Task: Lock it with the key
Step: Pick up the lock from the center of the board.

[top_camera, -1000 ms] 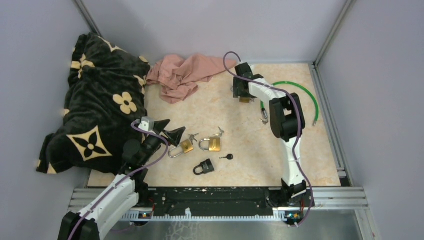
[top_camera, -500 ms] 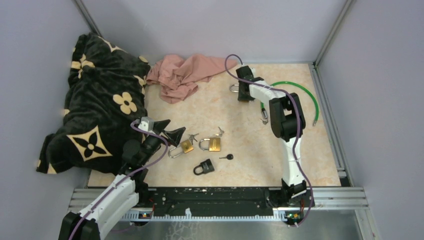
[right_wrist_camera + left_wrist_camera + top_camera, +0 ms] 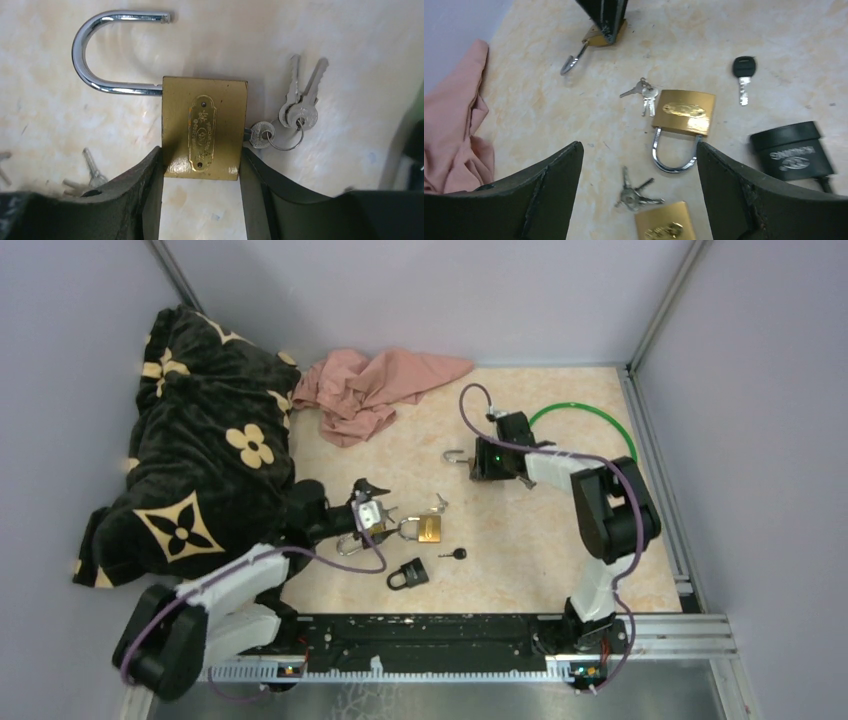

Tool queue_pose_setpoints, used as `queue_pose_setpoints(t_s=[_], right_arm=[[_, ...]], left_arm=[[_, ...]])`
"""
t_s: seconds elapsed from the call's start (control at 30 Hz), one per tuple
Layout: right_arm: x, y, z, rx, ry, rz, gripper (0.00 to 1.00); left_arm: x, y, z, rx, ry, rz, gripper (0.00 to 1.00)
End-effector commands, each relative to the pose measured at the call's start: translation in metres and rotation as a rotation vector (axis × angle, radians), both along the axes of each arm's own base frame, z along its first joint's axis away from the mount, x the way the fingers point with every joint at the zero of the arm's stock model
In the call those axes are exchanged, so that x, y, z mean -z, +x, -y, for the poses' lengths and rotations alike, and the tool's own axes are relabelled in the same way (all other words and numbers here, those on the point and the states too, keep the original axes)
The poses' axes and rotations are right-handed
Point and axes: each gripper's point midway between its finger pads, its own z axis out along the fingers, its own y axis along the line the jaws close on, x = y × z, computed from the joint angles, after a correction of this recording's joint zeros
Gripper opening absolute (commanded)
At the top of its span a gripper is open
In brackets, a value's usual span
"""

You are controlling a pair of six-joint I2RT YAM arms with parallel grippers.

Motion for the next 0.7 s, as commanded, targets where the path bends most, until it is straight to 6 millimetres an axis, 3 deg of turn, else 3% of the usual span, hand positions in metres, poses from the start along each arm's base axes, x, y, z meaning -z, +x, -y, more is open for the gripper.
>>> queue_pose_setpoints(t_s=[0.0,0.13,0.27,0.43,0.53,0.57,0.67], right_arm=[[-0.036,-0.030,-0.042,-0.106,0.280,0.073,0.00],[-0.038,-0.062,-0.046,-0.128,0.352,0.071,0.00],[-0.038,-0.083,-0.044,-0.150,0.358,0.074,0.00],[-0.043,-0.094,-0.043,-0.169,0.371,0.092,0.00],[-0.043,-0.097,-0.043,-0.184,0.370,0.091,0.00],[-0.044,-0.096,-0.044,-0.189,0.372,0.095,0.00],[-0.047,-0.096,-0.046,-0.199,0.382,0.104,0.00]], left_arm=[[-0.002,0.035,0.035,0.190,0.175,0.193,0.90],[0.011,0.051,0.087,0.332,0.243,0.311,0.92],[0.029,0.062,0.124,0.387,0.270,0.285,0.84],[0.053,0.085,0.137,0.346,0.319,0.228,0.68],[0.066,0.091,0.140,0.349,0.359,0.223,0.36],[0.069,0.093,0.142,0.345,0.371,0.222,0.29],[0.074,0.095,0.143,0.352,0.388,0.237,0.32]])
